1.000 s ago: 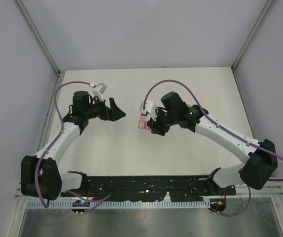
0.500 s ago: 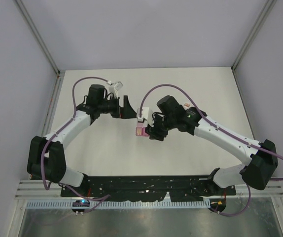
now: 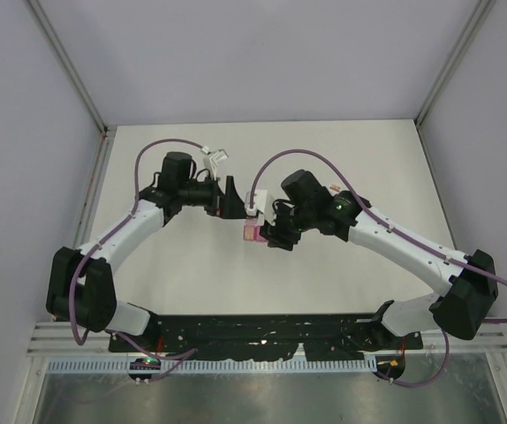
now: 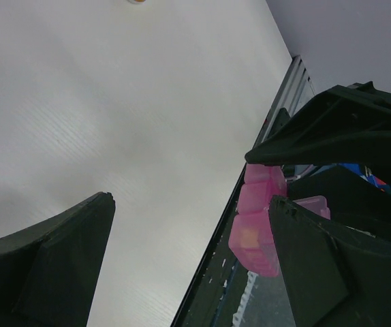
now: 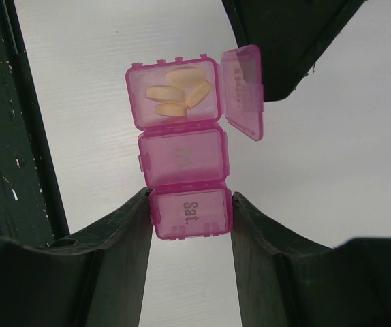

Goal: Sort the pills into containers

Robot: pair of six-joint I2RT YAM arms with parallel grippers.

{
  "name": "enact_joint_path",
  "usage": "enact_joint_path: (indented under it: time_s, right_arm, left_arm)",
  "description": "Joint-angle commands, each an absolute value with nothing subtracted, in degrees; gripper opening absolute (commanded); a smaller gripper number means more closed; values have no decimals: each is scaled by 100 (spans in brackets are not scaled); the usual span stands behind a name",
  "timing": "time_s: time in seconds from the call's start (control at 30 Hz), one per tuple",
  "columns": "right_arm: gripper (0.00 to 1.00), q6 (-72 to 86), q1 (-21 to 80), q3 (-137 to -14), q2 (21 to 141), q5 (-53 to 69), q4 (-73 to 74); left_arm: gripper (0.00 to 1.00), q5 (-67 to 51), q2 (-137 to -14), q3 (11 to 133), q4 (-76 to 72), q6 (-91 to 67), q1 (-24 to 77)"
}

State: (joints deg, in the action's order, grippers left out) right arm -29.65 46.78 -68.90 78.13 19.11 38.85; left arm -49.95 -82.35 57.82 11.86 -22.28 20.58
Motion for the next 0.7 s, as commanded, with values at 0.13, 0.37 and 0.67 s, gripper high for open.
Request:
enact_joint_path:
  time_s: [0.13,0.37,0.67]
  right_arm:
    - [15,-2865,4711,-7146,7831,1696,3726]
    - [15,-2839,4711,-7181,7875,1521,3718]
    - [13,-2795,4711,-7269,7928,1362,3700]
  left_arm:
    - [99,-5493,-7884,5730,870,-2267,2109]
    - [99,-5589,-7857,5642,870,-2180,2241]
    - [94,-5695,-7849,5537,914,-1995,2434]
